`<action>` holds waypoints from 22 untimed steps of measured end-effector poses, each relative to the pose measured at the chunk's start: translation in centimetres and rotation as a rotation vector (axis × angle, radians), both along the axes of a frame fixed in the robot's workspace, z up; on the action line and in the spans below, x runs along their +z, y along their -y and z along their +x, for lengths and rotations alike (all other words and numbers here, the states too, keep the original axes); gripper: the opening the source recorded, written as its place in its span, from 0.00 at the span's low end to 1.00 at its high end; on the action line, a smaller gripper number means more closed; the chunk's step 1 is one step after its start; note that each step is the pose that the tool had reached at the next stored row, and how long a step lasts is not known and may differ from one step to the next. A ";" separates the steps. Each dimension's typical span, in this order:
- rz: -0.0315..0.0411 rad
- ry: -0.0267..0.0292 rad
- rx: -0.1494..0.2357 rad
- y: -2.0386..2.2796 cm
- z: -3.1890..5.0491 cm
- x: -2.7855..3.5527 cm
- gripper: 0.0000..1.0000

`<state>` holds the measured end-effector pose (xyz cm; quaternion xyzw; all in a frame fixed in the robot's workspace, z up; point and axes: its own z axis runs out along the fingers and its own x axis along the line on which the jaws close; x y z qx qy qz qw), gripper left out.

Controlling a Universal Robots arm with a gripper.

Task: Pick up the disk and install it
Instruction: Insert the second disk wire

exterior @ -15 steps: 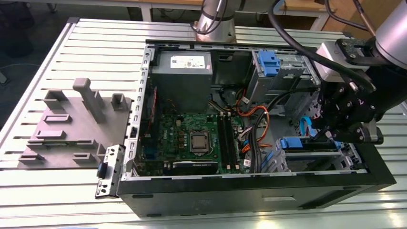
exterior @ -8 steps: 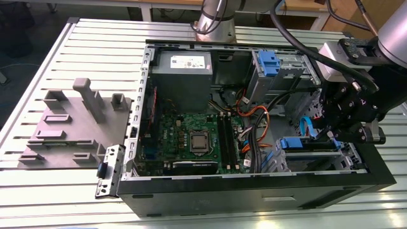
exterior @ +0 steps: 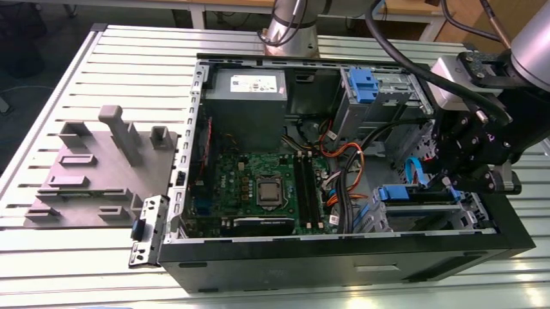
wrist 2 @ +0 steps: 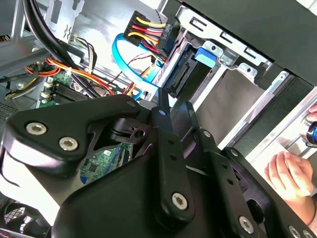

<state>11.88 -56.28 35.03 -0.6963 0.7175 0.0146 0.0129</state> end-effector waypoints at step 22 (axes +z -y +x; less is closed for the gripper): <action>0.0003 0.0000 0.000 -0.82 0.10 0.86 0.30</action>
